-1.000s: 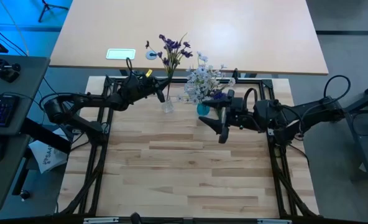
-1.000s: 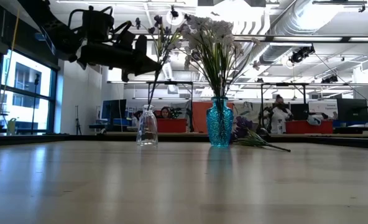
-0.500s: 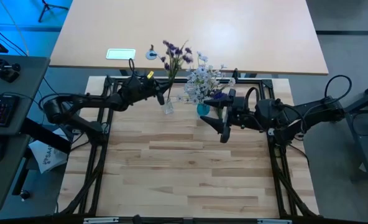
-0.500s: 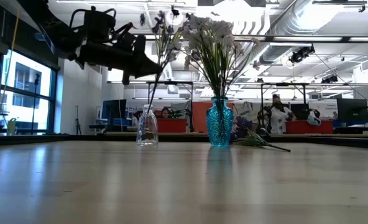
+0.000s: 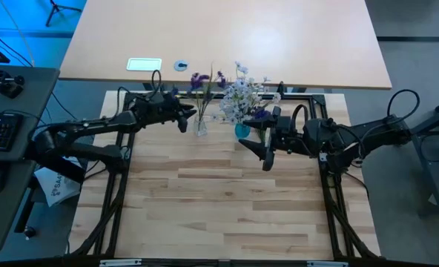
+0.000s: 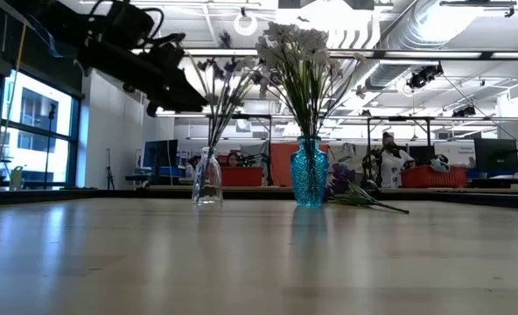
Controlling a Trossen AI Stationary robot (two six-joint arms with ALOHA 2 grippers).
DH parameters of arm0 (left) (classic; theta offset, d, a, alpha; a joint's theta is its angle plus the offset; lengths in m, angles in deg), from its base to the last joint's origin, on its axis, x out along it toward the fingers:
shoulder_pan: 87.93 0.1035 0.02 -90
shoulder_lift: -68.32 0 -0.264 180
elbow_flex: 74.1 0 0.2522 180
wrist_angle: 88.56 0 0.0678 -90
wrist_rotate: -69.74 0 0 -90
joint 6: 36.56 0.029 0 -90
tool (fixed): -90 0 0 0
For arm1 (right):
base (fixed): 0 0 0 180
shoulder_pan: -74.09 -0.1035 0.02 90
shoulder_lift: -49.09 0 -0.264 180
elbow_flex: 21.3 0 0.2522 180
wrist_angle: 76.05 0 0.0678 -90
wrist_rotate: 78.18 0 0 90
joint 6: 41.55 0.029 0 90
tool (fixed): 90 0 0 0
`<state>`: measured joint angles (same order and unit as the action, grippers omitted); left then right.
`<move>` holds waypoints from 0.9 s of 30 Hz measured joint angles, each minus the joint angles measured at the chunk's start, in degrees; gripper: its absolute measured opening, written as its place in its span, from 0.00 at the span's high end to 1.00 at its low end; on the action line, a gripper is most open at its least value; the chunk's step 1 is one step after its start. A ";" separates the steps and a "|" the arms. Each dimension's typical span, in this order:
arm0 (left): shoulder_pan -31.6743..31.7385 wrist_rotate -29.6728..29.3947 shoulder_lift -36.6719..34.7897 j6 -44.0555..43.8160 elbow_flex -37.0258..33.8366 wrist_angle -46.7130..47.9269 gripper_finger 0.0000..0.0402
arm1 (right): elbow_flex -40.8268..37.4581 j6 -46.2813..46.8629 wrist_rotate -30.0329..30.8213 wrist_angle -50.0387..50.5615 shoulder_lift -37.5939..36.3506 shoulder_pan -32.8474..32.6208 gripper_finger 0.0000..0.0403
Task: Sort flowers into vase by color
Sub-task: Put the left purple flowers into the transparent vase, then put the purple flowers into the transparent vase
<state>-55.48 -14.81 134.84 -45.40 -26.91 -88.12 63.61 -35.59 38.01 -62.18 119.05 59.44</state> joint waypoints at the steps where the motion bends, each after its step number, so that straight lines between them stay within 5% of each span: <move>1: 0.00 0.00 -1.45 0.00 0.02 1.67 0.69 | 0.00 0.00 0.00 0.10 0.00 0.00 0.30; 9: 0.00 0.25 -15.28 -4.53 0.00 11.21 0.53 | 0.00 0.37 -0.08 2.14 -0.93 0.00 0.30; 15: -0.67 4.85 -24.95 -15.05 0.00 12.16 0.50 | 0.06 12.69 0.99 11.55 -8.12 0.40 0.30; 22: -4.72 6.05 -26.73 -22.00 0.00 12.37 0.50 | -1.52 28.87 -1.64 34.18 -10.20 -0.14 0.30; 27: -7.95 6.05 -24.70 -25.71 0.02 12.26 0.50 | -13.60 39.69 -2.22 37.76 -9.98 -2.63 0.30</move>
<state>-63.43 -8.76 110.15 -71.11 -26.89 -75.86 50.02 4.10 35.79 -24.42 109.07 56.80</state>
